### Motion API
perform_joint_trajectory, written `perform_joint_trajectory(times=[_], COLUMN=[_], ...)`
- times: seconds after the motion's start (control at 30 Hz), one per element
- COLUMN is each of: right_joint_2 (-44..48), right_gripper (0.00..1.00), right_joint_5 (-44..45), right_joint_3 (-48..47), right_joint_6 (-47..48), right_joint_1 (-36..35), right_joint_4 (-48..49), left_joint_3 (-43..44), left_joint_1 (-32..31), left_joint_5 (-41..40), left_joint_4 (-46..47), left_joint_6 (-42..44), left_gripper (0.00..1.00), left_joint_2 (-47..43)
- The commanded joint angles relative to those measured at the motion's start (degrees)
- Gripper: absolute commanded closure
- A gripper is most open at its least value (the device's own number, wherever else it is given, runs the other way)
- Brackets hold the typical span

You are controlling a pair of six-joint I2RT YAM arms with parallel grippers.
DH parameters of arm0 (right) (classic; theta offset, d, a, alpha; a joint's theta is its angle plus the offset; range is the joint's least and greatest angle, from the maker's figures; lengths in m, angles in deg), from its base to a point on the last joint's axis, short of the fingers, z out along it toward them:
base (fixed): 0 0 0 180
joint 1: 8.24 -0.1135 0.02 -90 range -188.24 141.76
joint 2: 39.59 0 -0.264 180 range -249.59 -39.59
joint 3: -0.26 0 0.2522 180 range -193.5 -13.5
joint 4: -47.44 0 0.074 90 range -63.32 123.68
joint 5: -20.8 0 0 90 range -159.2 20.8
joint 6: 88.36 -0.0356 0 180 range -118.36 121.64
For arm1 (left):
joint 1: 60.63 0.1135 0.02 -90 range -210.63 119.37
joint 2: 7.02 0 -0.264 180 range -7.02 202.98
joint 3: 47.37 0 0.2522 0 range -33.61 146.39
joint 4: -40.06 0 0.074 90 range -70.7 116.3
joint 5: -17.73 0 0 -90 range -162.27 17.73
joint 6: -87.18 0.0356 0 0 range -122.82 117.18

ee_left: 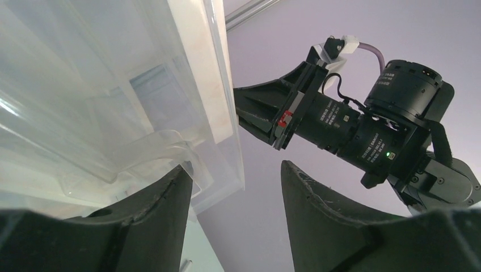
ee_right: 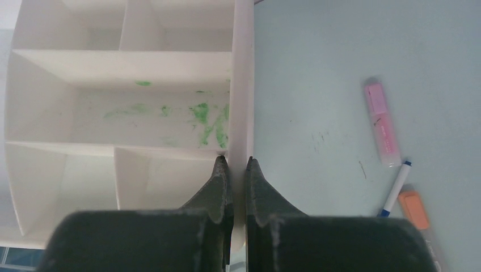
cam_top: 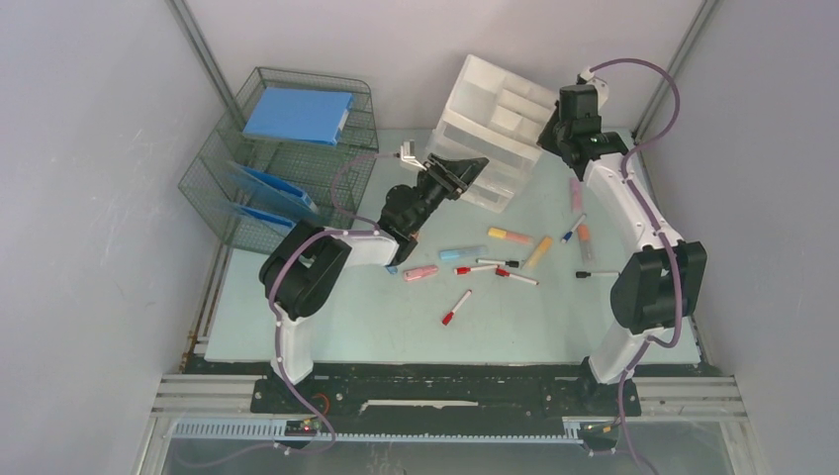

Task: Organize the desk
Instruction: Open the drawer in the storage box.

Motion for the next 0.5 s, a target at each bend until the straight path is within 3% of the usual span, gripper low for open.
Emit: perform_joint_trajectory(times=[0.0, 0.47], right_joint_2=[1.00, -4.84], right_gripper=[1.00, 1.00], right_joint_5=[5.31, 8.11], right_joint_3=[-2.75, -6.06], right_joint_6=[2.30, 10.66], right_joint_1=[-0.87, -4.14], right_joint_4=[12.02, 15.07], left_joint_3=[-1.07, -7.49], left_joint_1=[-0.58, -0.91], left_joint_5=[-0.40, -3.04], left_joint_4=[11.94, 12.76], left_joint_6=[-2.91, -4.23], left_gripper=[0.40, 0.36], left_joint_2=[-0.73, -0.05])
